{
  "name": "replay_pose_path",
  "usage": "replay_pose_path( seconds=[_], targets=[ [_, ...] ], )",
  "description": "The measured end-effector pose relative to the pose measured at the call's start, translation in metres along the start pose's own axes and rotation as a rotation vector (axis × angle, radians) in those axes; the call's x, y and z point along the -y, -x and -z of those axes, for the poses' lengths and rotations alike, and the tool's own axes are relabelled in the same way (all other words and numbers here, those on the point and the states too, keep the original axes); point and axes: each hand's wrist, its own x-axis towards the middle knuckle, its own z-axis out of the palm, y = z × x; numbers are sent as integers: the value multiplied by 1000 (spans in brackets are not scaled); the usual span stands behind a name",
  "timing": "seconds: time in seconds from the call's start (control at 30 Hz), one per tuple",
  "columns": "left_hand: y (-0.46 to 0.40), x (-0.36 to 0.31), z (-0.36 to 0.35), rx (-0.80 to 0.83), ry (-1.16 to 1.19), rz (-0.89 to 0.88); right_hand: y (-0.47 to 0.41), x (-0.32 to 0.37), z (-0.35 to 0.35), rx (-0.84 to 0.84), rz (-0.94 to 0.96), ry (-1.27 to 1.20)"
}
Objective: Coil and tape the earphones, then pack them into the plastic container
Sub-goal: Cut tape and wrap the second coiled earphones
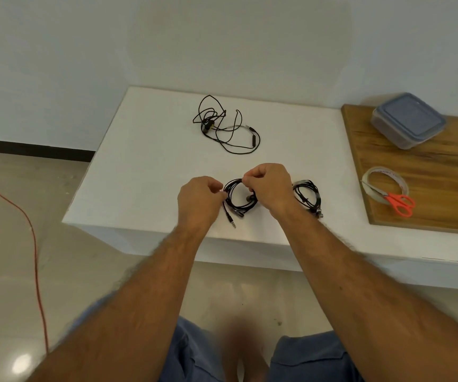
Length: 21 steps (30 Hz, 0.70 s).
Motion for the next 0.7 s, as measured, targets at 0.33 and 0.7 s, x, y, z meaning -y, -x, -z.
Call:
replay_pose_path(
  seconds=[0.33, 0.7],
  targets=[
    [0, 1, -7, 20, -72, -16, -1, 2, 4, -7, 106, 460],
    [-3, -3, -6, -9, -34, -53, -6, 4, 31, -3, 119, 505]
  ],
)
